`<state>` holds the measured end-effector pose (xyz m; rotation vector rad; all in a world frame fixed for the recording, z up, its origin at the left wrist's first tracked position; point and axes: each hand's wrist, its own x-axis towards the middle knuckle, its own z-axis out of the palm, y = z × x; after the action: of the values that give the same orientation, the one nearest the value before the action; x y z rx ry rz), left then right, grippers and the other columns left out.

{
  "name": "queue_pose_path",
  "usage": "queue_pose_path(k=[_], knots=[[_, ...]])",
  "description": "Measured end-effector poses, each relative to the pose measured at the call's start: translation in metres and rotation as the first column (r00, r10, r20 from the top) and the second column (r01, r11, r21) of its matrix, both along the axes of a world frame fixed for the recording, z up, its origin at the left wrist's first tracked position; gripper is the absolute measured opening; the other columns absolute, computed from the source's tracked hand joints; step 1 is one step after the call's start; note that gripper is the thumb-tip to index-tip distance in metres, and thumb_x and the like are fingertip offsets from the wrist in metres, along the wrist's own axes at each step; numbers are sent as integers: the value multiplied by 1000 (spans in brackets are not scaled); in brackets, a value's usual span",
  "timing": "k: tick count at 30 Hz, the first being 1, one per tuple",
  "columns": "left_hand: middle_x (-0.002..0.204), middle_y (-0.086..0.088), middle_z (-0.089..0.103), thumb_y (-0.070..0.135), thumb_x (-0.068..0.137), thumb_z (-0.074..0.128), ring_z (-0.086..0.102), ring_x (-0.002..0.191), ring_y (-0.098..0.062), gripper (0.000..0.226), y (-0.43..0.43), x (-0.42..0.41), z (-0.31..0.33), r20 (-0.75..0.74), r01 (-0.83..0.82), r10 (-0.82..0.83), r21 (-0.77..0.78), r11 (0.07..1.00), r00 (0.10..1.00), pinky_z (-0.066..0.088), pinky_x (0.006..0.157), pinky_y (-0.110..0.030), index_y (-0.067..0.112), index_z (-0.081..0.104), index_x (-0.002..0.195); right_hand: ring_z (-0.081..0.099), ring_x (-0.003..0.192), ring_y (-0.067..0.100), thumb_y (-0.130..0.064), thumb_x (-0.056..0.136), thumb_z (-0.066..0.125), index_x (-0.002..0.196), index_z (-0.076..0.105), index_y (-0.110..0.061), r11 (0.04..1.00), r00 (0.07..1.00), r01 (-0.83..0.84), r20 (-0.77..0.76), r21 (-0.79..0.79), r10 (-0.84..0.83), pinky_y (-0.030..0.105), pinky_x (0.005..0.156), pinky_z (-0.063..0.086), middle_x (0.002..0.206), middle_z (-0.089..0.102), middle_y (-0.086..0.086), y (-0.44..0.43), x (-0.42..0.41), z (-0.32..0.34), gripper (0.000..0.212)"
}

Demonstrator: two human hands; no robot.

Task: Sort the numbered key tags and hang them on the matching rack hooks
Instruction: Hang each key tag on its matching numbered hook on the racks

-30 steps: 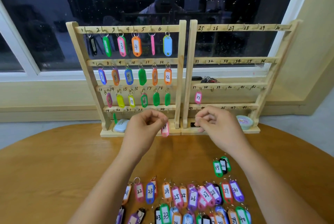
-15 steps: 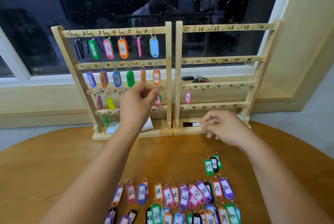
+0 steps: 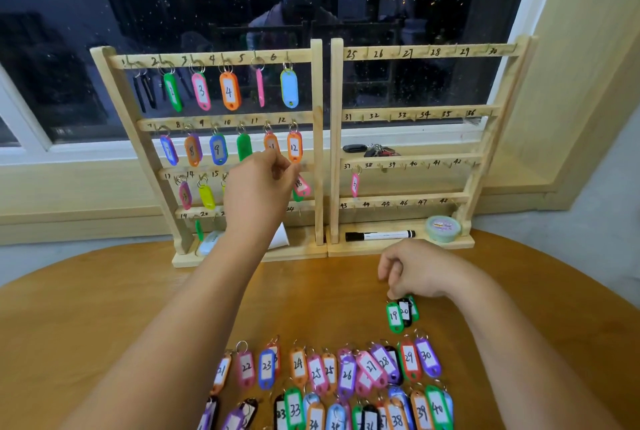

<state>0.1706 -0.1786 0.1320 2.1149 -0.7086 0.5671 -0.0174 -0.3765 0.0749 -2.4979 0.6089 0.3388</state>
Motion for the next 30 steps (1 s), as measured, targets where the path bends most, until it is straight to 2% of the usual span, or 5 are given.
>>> queue_pose_path(k=[4,10,17,22,30], knots=[[68,9,65,48,98,73,63,66,-12,28,2,2,-1,17,29,-29,1,1000,999,55,59,-37,26,69,81,74,86,12,-13,78,92,93,72,-29,999,999,-29,-39,-22,29,38,83,64,88,77,-8,1,2,-6,30],[69,7,63,41,97,75,61,66,-14,16,21,0,-15,32,52,-51,-25,998,998,53,61,-39,27,69,91,74,85,14,-15,83,88,85,76,-25,998,998,-31,-59,-60,27,36,82,64,87,77,-7,4,6,-14,16],[71,10,65,33,96,77,62,69,-6,9,75,-3,-49,-38,41,-42,-28,999,998,46,60,-32,29,71,91,62,73,9,-15,92,80,84,76,-25,998,999,-26,-26,-57,25,24,62,49,80,70,-9,11,7,-14,13],[72,12,68,28,94,77,63,69,-4,10,127,15,-83,-119,-90,86,-33,995,989,49,64,-34,28,71,87,73,83,19,-17,90,83,83,75,-31,1000,995,-2,101,-25,5,34,73,58,83,76,-4,20,10,-12,17],[88,11,76,29,102,70,68,79,-7,4,160,60,-129,-340,-212,108,-285,935,934,57,82,-41,28,73,99,71,79,10,-24,88,86,85,76,-35,997,911,1,410,83,-35,39,78,61,83,74,-11,63,28,2,16]])
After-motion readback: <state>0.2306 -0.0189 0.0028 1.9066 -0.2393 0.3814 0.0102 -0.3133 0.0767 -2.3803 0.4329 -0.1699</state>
